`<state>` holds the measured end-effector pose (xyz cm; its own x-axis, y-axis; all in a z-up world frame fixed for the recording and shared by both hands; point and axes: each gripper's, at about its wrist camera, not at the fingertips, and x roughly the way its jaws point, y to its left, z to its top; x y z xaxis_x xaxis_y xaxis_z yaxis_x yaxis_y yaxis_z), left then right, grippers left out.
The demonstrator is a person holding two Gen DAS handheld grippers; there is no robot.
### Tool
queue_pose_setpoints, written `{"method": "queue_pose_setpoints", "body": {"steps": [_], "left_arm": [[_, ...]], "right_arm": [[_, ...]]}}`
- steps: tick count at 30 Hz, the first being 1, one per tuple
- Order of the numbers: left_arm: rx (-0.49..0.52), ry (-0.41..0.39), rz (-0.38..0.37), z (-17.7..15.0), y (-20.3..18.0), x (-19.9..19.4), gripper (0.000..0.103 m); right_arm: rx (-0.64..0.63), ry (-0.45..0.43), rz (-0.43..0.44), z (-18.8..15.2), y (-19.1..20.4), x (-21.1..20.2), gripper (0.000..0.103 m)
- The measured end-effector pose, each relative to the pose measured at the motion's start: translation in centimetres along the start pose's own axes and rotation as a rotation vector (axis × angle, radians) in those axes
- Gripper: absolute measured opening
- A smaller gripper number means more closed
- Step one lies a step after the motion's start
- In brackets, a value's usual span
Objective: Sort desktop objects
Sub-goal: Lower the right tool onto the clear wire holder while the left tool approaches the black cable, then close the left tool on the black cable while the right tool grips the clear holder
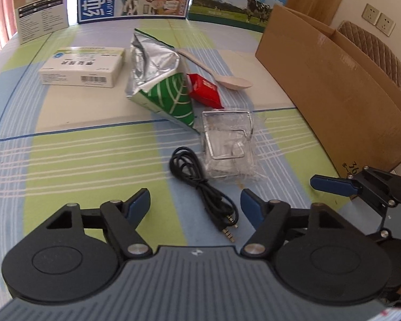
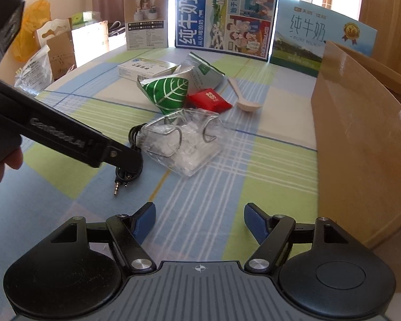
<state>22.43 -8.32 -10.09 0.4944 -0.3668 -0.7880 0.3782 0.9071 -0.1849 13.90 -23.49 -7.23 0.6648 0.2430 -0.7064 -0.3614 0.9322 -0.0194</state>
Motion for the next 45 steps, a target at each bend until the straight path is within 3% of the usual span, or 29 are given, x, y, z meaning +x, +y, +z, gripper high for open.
{"method": "queue_pose_setpoints", "body": {"steps": [3, 4, 6, 8, 14, 21, 24, 27, 29, 31, 33, 36, 40, 45], "left_arm": [[0.054, 0.0, 0.024, 0.1, -1.0, 0.5, 0.064], [0.073, 0.002, 0.04, 0.1, -1.2, 0.6, 0.058], [0.095, 0.007, 0.062, 0.1, -1.2, 0.5, 0.043], [0.085, 0.016, 0.084, 0.1, -0.4, 0.1, 0.02], [0.003, 0.019, 0.156, -0.1, 3.8, -1.6, 0.02], [-0.063, 0.01, 0.172, -0.5, 6.8, -2.7, 0.02], [-0.058, 0.007, 0.162, -0.7, 7.0, -2.8, 0.02], [-0.048, 0.004, 0.167, -0.8, 6.9, -2.9, 0.021], [-0.049, 0.0, 0.179, -0.8, 6.9, -2.9, 0.035], [-0.051, -0.005, 0.183, -0.8, 6.9, -2.9, 0.037], [-0.048, -0.005, 0.182, -0.8, 6.9, -2.9, 0.037], [-0.037, 0.002, 0.188, -0.8, 6.7, -2.8, 0.037], [-0.032, 0.007, 0.181, -0.8, 6.4, -2.7, 0.036], [0.003, 0.027, 0.159, -1.1, 5.4, -2.8, 0.022]], "right_arm": [[0.005, -0.005, -0.003, -0.2, -0.1, 0.0, 0.078], [0.008, -0.008, -0.004, -0.2, -0.1, -0.1, 0.08], [0.016, -0.014, -0.003, -0.1, -0.2, -0.1, 0.082], [0.024, -0.022, 0.0, 0.1, -0.2, -0.1, 0.082], [0.05, -0.055, 0.014, 1.7, 0.4, 0.3, 0.082], [0.099, -0.074, 0.036, 4.1, 2.5, 2.3, 0.08], [0.112, -0.068, 0.028, 4.9, 3.2, 3.3, 0.069], [0.092, -0.066, 0.013, 5.5, 4.1, 4.3, 0.065], [0.093, -0.061, -0.006, 5.9, 4.4, 4.9, 0.063], [0.095, -0.054, -0.021, 6.1, 4.5, 5.4, 0.058], [0.083, -0.051, -0.037, 6.2, 4.5, 5.7, 0.042], [0.065, -0.052, -0.029, 5.9, 4.2, 5.4, 0.032], [0.06, -0.049, 0.006, 5.2, 3.5, 4.0, 0.027], [0.096, -0.037, 0.032, 3.3, 2.3, 1.2, 0.026]]}}
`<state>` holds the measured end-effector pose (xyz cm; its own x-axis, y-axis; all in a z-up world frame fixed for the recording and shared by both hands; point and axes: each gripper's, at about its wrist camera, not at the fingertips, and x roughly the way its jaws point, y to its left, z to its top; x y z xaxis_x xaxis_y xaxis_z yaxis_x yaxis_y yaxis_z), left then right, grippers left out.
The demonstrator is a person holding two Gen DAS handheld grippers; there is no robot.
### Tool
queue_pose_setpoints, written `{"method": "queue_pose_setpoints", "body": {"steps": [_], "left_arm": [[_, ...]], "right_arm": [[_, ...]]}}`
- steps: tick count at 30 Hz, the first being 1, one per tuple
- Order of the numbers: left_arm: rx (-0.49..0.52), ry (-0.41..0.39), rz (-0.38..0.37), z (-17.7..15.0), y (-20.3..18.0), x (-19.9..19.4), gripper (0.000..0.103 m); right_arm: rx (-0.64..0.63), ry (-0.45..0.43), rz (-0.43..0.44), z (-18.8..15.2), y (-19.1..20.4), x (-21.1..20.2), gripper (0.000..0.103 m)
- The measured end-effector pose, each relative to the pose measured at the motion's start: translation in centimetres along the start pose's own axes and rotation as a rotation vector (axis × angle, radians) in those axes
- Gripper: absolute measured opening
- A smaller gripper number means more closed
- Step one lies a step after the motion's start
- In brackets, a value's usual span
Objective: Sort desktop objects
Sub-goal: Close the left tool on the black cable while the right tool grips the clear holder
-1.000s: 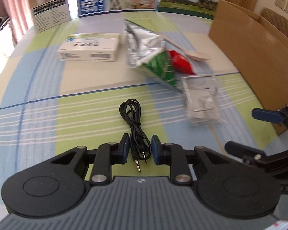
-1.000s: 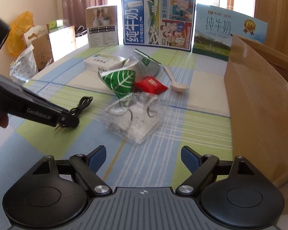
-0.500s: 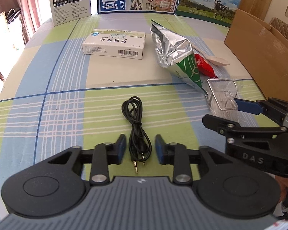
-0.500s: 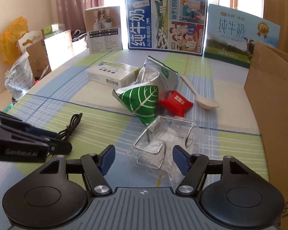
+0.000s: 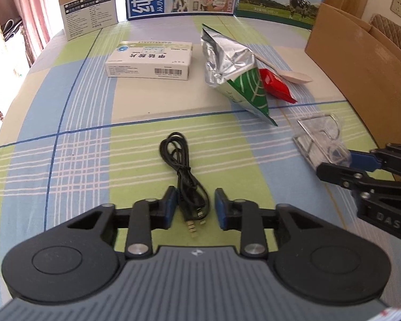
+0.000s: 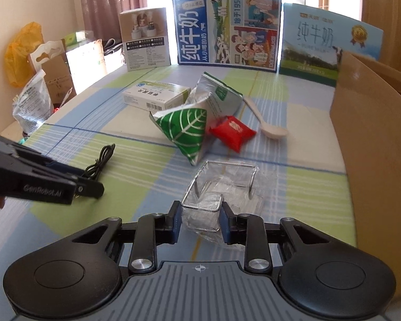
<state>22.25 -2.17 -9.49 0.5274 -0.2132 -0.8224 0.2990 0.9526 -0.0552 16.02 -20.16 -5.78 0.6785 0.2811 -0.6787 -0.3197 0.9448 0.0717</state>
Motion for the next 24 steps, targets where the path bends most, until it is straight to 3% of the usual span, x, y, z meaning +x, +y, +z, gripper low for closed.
{"method": "queue_pose_setpoints", "body": {"steps": [8, 12, 14, 17, 24], "left_arm": [[0.088, 0.011, -0.055, -1.3, -3.1, -1.3, 0.022], [0.116, 0.01, -0.017, -1.3, -3.6, -1.1, 0.023], [0.104, 0.007, -0.012, -1.2, -3.4, -1.0, 0.03], [0.087, 0.0, -0.01, -1.1, -3.2, -0.9, 0.038], [0.023, -0.016, -0.009, -0.6, -2.5, -0.4, 0.042]], "right_arm": [[0.008, 0.012, -0.028, -3.0, -1.2, -3.8, 0.029], [0.004, 0.008, -0.055, -3.8, -1.0, -4.2, 0.052], [0.024, 0.002, -0.07, -3.9, -0.9, -4.1, 0.058], [0.034, 0.002, -0.099, -3.8, -0.6, -3.7, 0.058], [0.006, -0.008, -0.157, -4.0, 0.6, -2.8, 0.058]]}}
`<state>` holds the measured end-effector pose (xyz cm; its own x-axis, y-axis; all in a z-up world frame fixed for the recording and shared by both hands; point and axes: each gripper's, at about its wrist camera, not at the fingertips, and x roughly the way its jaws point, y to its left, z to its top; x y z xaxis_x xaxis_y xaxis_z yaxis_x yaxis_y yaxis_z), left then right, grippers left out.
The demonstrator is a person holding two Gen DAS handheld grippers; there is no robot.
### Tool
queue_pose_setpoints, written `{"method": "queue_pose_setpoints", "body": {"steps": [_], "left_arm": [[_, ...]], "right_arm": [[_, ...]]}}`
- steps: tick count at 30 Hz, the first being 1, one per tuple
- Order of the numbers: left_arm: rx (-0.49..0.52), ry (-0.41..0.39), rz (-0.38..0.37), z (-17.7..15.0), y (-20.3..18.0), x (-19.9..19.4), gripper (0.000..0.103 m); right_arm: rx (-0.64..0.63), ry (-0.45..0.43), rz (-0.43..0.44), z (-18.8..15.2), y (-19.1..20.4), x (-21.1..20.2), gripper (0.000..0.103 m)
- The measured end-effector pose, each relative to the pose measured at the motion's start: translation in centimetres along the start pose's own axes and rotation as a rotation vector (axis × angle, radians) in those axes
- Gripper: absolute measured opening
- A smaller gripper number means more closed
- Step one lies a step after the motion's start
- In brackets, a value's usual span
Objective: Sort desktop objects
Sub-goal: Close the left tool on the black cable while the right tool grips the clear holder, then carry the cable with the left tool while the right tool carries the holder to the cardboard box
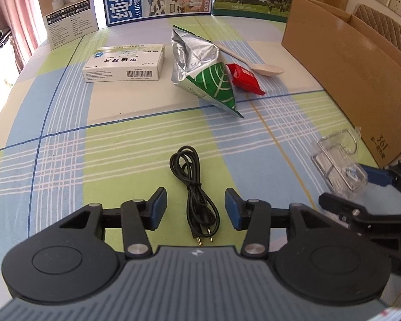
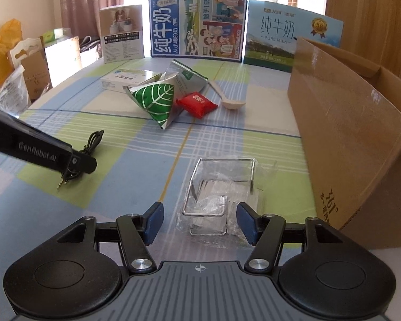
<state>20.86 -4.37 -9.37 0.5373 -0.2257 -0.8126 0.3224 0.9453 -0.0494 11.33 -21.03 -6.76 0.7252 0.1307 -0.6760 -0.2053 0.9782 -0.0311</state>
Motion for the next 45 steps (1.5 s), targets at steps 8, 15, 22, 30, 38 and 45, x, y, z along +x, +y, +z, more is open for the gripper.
{"method": "queue_pose_setpoints", "body": {"steps": [8, 15, 22, 30, 38, 45], "left_arm": [[0.015, 0.009, 0.024, 0.0, -0.4, 0.6, 0.038], [-0.004, 0.013, 0.018, 0.1, 0.0, 0.5, 0.016], [0.016, 0.003, -0.012, 0.0, -0.8, -0.2, 0.009], [0.025, -0.011, -0.031, 0.1, -1.3, -0.8, 0.009], [0.009, -0.034, -0.052, 0.2, -1.1, -1.7, 0.009], [0.013, -0.051, -0.059, 0.4, -1.4, -2.5, 0.009]], "right_arm": [[-0.004, -0.011, -0.001, 0.1, -0.2, 0.3, 0.052], [-0.032, -0.013, 0.013, 0.4, -0.2, 0.5, 0.034], [-0.026, -0.018, 0.036, 0.5, -0.8, -0.2, 0.027], [-0.028, -0.019, 0.043, -0.1, -0.7, -1.5, 0.027], [-0.02, -0.028, 0.047, 0.1, -0.5, -2.5, 0.027], [-0.026, -0.042, 0.046, 0.7, -0.5, -3.4, 0.027]]}}
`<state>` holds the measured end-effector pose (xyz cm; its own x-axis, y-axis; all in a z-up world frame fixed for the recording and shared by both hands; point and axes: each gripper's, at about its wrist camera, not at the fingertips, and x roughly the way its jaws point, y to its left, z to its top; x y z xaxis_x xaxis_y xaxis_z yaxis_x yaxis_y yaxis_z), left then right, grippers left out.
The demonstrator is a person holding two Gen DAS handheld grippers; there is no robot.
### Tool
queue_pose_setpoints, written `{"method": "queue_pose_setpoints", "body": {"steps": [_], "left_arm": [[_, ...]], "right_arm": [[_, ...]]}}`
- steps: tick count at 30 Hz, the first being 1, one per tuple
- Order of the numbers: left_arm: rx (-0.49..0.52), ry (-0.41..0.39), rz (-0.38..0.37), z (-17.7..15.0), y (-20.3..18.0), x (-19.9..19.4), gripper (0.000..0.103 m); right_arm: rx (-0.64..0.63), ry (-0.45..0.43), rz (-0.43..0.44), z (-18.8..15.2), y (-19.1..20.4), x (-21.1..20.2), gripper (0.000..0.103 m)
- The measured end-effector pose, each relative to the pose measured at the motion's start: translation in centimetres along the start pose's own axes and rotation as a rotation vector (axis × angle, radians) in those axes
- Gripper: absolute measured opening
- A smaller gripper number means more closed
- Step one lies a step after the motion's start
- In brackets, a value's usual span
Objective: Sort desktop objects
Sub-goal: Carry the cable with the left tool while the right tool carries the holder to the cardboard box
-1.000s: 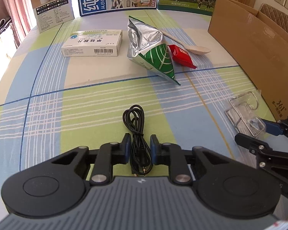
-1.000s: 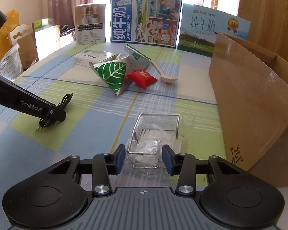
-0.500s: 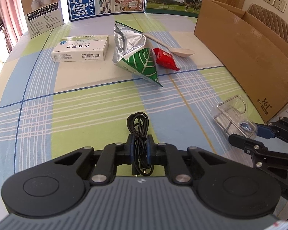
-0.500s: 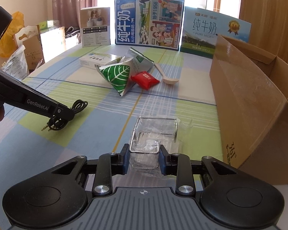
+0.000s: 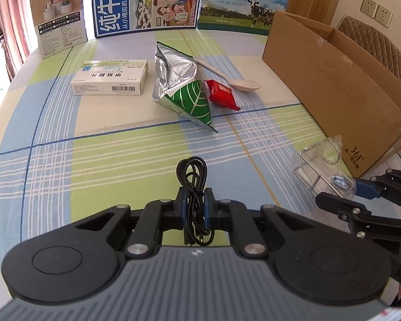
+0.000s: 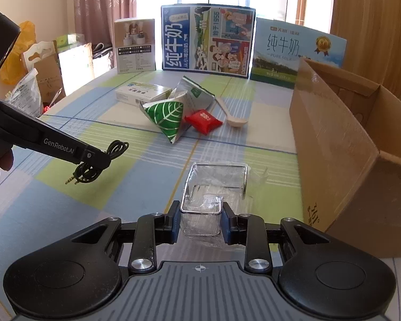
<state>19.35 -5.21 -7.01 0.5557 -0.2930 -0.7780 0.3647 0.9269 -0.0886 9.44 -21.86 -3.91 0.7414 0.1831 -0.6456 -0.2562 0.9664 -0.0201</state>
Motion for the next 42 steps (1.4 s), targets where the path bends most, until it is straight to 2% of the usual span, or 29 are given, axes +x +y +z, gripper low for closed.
{"method": "queue_pose_setpoints", "body": {"steps": [5, 16, 31, 42], "left_arm": [[-0.009, -0.026, -0.002, 0.6, -0.5, -1.1, 0.009], [-0.077, -0.051, -0.058, 0.2, -3.6, -4.4, 0.009], [-0.036, -0.104, -0.065, 1.3, -7.7, -9.4, 0.009], [0.025, -0.127, -0.105, 3.3, -11.8, -10.2, 0.009]], "right_arm": [[-0.009, -0.017, 0.0, 0.5, -0.1, -1.1, 0.027], [0.009, -0.068, 0.011, 2.5, -0.7, -4.7, 0.027], [0.035, -0.124, 0.03, 4.1, -2.0, -9.9, 0.027], [0.051, -0.181, -0.036, 5.3, -5.8, -13.1, 0.027]]}}
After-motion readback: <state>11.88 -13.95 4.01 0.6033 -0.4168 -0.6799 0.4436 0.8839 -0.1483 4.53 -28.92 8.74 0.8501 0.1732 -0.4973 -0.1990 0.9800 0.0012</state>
